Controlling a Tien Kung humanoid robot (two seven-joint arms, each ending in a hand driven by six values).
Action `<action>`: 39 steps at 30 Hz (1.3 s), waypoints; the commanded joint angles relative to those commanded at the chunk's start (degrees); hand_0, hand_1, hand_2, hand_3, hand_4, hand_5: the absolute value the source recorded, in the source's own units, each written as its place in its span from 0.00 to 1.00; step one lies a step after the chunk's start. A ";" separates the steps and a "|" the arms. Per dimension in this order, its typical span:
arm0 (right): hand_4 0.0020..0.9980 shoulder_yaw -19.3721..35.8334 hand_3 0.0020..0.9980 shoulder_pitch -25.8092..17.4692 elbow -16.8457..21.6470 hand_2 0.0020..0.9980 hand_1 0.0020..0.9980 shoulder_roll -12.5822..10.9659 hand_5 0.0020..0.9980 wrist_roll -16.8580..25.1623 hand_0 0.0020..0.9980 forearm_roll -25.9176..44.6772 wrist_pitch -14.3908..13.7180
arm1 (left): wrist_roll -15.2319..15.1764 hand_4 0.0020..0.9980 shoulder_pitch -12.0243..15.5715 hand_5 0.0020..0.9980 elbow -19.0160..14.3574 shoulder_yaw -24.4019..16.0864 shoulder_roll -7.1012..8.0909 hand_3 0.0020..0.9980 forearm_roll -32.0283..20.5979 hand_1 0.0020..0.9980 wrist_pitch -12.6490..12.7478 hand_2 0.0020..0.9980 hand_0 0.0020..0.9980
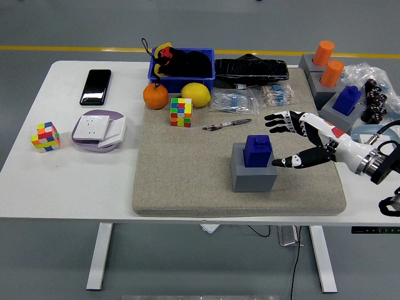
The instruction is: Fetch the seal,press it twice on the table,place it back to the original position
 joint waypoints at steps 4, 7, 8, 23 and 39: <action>1.00 -1.36 0.83 0.86 -1.79 0.79 0.77 1.05 0.00 1.34 0.82 0.47 -1.37 | -0.01 0.80 -0.05 0.46 -0.06 0.03 -0.12 0.78 0.11 0.75 -0.03 0.74 0.80; 1.00 -2.52 0.83 1.66 -3.68 0.79 0.77 1.84 0.00 2.29 0.81 1.06 -2.14 | -0.09 0.80 -0.18 0.46 -0.22 -0.42 -0.18 0.78 0.60 0.75 -0.06 0.74 0.80; 1.00 -2.82 0.83 1.83 -4.06 0.79 0.77 1.98 0.00 2.48 0.81 1.22 -2.23 | -0.11 0.80 -0.20 0.46 -0.24 -0.46 -0.19 0.78 0.65 0.75 -0.06 0.74 0.80; 1.00 -5.85 0.82 2.64 -11.75 0.78 0.77 5.60 0.00 6.68 0.81 9.39 -3.59 | -0.17 0.80 -0.13 0.46 -0.32 0.35 -0.97 0.78 0.41 0.75 -0.18 0.74 0.80; 0.98 -6.59 0.80 1.14 -11.55 0.74 0.70 6.24 0.00 6.96 0.72 9.71 -4.82 | -0.24 0.80 -0.06 0.46 -0.49 -0.07 -1.22 0.78 1.11 0.75 -0.23 0.74 0.80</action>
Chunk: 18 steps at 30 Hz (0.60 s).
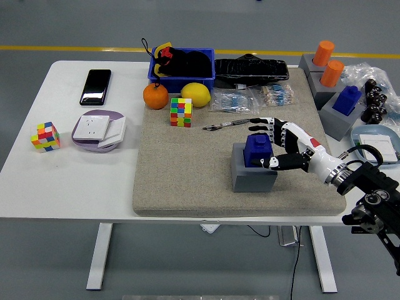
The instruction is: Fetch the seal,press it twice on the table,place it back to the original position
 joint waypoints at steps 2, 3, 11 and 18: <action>0.98 -0.18 0.80 -0.16 -0.15 0.74 0.70 0.07 0.00 0.11 0.72 0.04 -0.16 | 0.00 0.80 0.03 0.46 -0.04 -0.08 -0.03 0.78 0.11 0.75 -0.01 0.74 0.80; 0.98 -0.27 0.80 -0.25 -0.24 0.74 0.70 0.14 0.00 0.20 0.72 0.08 -0.29 | -0.01 0.80 0.05 0.46 -0.05 -0.11 -0.05 0.78 0.14 0.75 -0.02 0.74 0.80; 0.93 -0.88 0.72 -0.54 -0.69 0.69 0.66 0.40 0.00 1.08 0.69 0.55 -1.82 | -0.01 0.80 0.15 0.46 -0.02 -0.14 -0.15 0.78 0.14 0.75 -0.04 0.74 0.79; 0.87 -1.27 0.66 -0.71 -1.07 0.62 0.59 0.42 0.00 1.56 0.64 0.77 -2.21 | -0.01 0.80 0.11 0.46 -0.05 -0.10 -0.18 0.78 0.18 0.75 -0.08 0.74 0.79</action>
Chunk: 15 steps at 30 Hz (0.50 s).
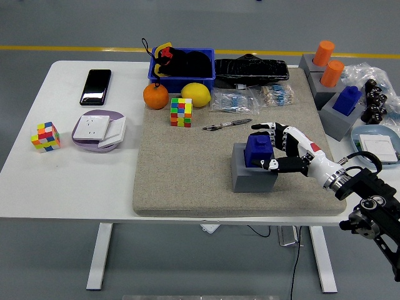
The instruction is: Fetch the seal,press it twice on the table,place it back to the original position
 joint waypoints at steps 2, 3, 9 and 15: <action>0.87 -0.03 0.66 -0.03 -0.08 0.62 0.59 0.00 0.00 0.16 0.64 0.07 -0.17 | 0.01 0.80 -0.01 0.46 0.01 -0.03 -0.01 0.78 -0.01 0.75 -0.01 0.74 0.79; 0.87 -0.06 0.66 -0.05 -0.11 0.62 0.59 -0.01 0.00 0.25 0.64 0.14 -0.29 | 0.00 0.80 -0.01 0.46 0.01 -0.08 -0.02 0.78 0.00 0.75 -0.01 0.74 0.79; 0.84 -0.50 0.59 -0.15 -0.36 0.56 0.55 -0.07 0.00 0.65 0.63 0.47 -0.80 | -0.04 0.80 -0.05 0.46 0.01 -0.25 -0.03 0.78 0.09 0.75 -0.03 0.74 0.79; 0.85 -1.29 0.55 -0.27 -0.61 0.54 0.54 0.06 0.00 1.38 0.61 1.16 -1.45 | -0.04 0.81 -0.04 0.46 -0.01 -0.41 -0.11 0.78 0.17 0.75 -0.09 0.74 0.80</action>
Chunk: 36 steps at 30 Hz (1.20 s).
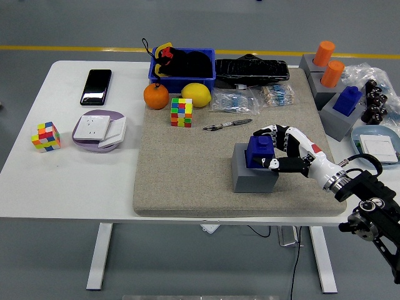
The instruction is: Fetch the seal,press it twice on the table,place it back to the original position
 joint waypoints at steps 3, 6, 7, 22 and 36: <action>0.82 -0.42 0.49 0.01 -0.01 0.51 0.51 0.06 0.00 0.54 0.59 0.35 -0.59 | 0.00 0.81 0.02 0.46 0.02 -0.01 -0.03 0.78 -0.05 0.75 -0.02 0.74 0.79; 0.82 -0.48 0.49 0.04 0.25 0.51 0.51 0.10 0.00 0.60 0.59 0.53 -0.86 | -0.01 0.81 -0.04 0.46 0.01 0.00 -0.01 0.78 -0.05 0.75 -0.01 0.74 0.79; 0.82 -0.47 0.49 0.01 0.50 0.51 0.51 0.06 0.00 0.53 0.59 0.55 -0.93 | -0.01 0.81 -0.06 0.46 0.03 0.05 0.00 0.78 -0.11 0.75 0.00 0.74 0.79; 0.84 0.18 0.49 1.63 4.74 0.51 0.51 -2.20 0.00 -0.07 0.59 -0.05 -1.14 | 0.03 0.81 -0.34 0.47 0.05 0.13 -0.04 0.78 -0.26 0.75 -0.08 0.74 0.80; 0.81 6.94 0.49 3.26 3.49 0.51 0.51 -5.35 0.00 0.16 0.59 -1.87 -1.28 | 0.05 0.81 -0.46 0.47 0.10 0.33 0.09 0.78 -0.44 0.75 -0.07 0.74 0.80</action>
